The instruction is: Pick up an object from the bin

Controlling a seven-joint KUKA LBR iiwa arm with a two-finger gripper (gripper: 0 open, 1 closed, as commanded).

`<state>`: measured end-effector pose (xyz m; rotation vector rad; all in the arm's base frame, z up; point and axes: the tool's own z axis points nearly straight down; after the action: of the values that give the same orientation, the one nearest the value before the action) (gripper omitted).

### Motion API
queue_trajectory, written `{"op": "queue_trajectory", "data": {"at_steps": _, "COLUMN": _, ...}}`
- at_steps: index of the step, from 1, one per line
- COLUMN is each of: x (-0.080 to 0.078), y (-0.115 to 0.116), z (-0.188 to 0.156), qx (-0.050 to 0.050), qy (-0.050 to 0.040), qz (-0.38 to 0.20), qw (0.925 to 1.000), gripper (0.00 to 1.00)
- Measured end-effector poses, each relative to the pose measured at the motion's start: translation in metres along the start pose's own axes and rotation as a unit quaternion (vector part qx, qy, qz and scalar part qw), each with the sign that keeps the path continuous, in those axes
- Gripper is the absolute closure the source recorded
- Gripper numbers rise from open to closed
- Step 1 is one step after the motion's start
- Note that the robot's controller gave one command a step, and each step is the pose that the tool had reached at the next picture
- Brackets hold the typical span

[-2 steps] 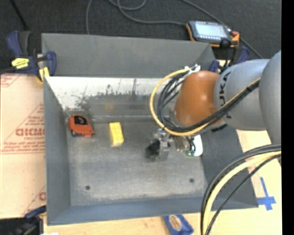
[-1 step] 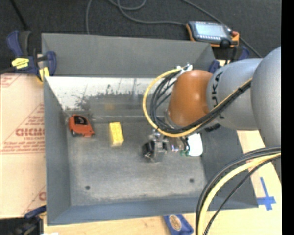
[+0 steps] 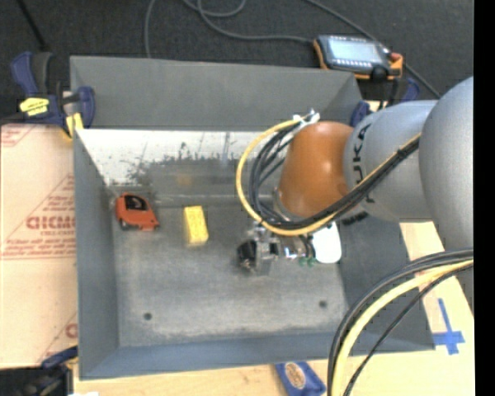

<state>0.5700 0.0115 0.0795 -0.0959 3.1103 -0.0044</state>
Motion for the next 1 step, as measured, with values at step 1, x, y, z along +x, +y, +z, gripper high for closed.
{"op": "queue_trajectory", "data": {"at_steps": 1, "x": -0.0095, "y": 0.0024, "z": 0.0012, "qx": 0.000, "qy": 0.0099, "qz": -0.002, "qw": 0.9999, "gripper": 1.00}}
